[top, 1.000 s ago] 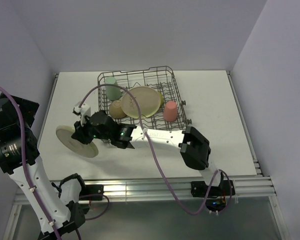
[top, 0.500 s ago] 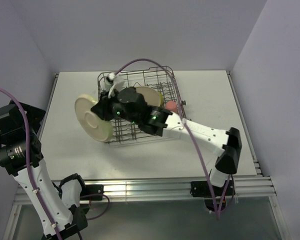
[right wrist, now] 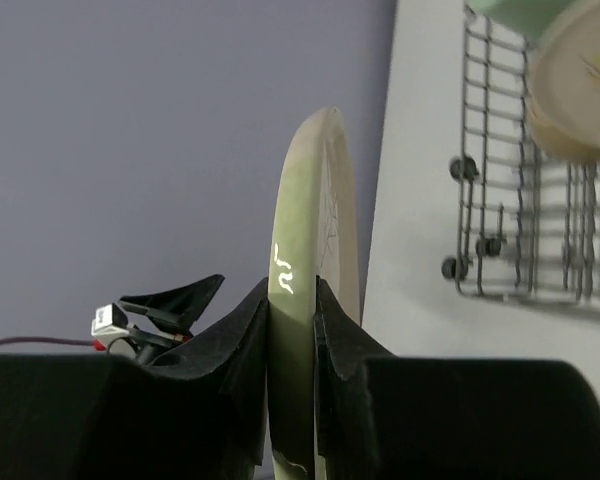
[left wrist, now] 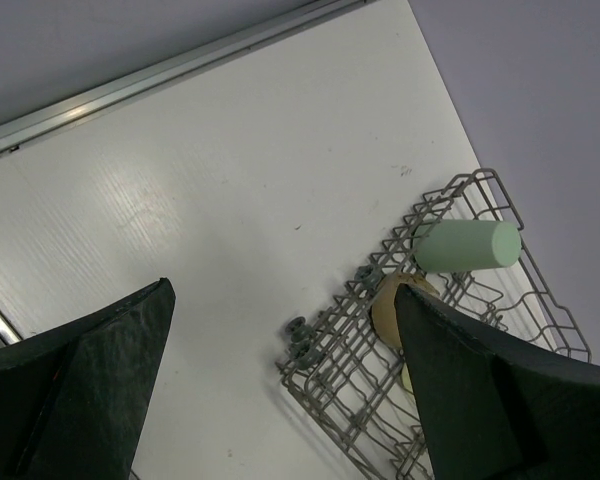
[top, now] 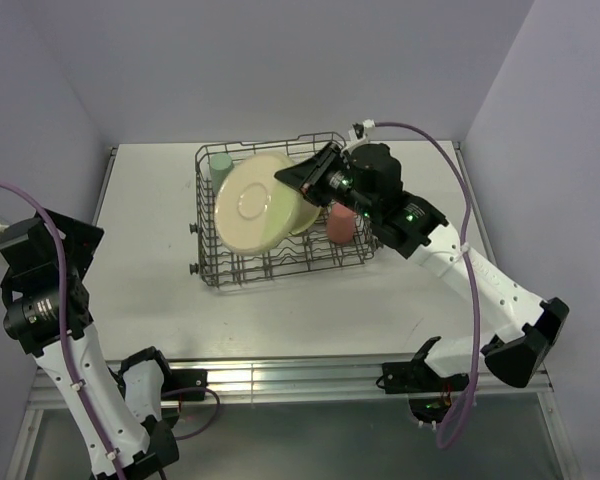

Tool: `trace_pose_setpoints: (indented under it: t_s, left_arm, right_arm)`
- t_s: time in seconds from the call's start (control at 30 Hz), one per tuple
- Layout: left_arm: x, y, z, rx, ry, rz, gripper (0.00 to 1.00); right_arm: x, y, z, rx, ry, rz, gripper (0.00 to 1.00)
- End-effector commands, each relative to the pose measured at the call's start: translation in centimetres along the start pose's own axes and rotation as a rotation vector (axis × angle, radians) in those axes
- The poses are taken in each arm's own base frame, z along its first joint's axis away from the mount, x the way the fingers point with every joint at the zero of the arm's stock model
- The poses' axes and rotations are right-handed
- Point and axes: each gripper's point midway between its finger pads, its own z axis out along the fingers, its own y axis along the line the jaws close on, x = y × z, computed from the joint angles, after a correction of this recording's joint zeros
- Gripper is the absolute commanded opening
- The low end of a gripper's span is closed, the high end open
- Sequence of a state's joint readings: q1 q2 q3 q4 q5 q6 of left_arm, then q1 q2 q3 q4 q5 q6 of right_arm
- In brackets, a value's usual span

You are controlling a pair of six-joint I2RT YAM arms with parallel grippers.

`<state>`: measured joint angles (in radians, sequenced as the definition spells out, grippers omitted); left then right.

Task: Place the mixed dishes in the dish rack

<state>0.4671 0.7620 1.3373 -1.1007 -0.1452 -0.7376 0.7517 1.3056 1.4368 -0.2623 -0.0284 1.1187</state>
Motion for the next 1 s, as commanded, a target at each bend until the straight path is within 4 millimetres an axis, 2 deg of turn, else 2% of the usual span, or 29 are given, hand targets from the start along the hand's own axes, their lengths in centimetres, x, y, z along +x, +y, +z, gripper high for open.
trace_pose_setpoints:
  t_s: [0.0,0.13,0.17,0.2,0.27,0.47,0.67,0.73,0.8,0.83,0.9,0.93,0.97]
  left_arm:
    - [0.1,-1.0,-0.1,0.065,0.002,0.003,0.99]
    - [0.8,-1.3,0.2,0.084,0.029,0.004,0.99]
    - [0.9,-1.3,0.2,0.086,0.035,0.004,0.99]
    - [1.0,-1.3,0.3,0.085,0.038,0.008,0.99]
    - [1.4,-1.2,0.5,0.086,0.053,0.009,0.98]
    - [2.6,-1.0,1.3,0.097,0.09,0.015,0.98]
    - [2.2,-1.5,1.0,0.11,0.082,0.018,0.98]
    - [2.5,-1.8,0.9,0.132,0.096,0.015,0.98]
    - [2.9,-1.8,1.1,0.142,0.106,0.014,0.98]
    - [3.4,-1.8,1.4,0.15,0.125,0.014,0.98]
    - [3.9,-1.9,1.7,0.163,0.14,0.011,0.98]
    - [4.3,-1.9,2.1,0.169,0.148,0.009,0.98]
    - [4.5,-2.2,2.0,0.188,0.158,0.009,0.98]
  right_arm:
    - [-1.0,3.1,-3.8,-0.132,0.048,0.268,0.0]
    - [-1.5,0.0,-4.9,-0.054,0.015,0.409,0.0]
    - [-1.4,-1.6,-5.1,-0.01,0.005,0.445,0.0]
    - [-1.6,-2.3,-5.2,0.008,-0.004,0.47,0.0]
    - [-1.7,-4.1,-5.1,0.067,-0.029,0.522,0.0]
    - [-2.2,-7.8,-4.0,0.227,-0.109,0.63,0.0]
    - [-2.2,-9.6,-2.4,0.37,-0.13,0.739,0.0]
    - [-2.2,-10.4,-1.4,0.424,-0.139,0.758,0.0]
    - [-2.5,-10.3,-1.4,0.463,-0.153,0.782,0.0]
    - [-2.7,-11.3,-0.9,0.508,-0.18,0.784,0.0]
    - [-2.7,-10.9,-0.7,0.542,-0.189,0.811,0.0]
    - [-2.7,-11.7,0.0,0.571,-0.211,0.807,0.0]
    - [-2.8,-10.9,0.0,0.578,-0.221,0.807,0.0]
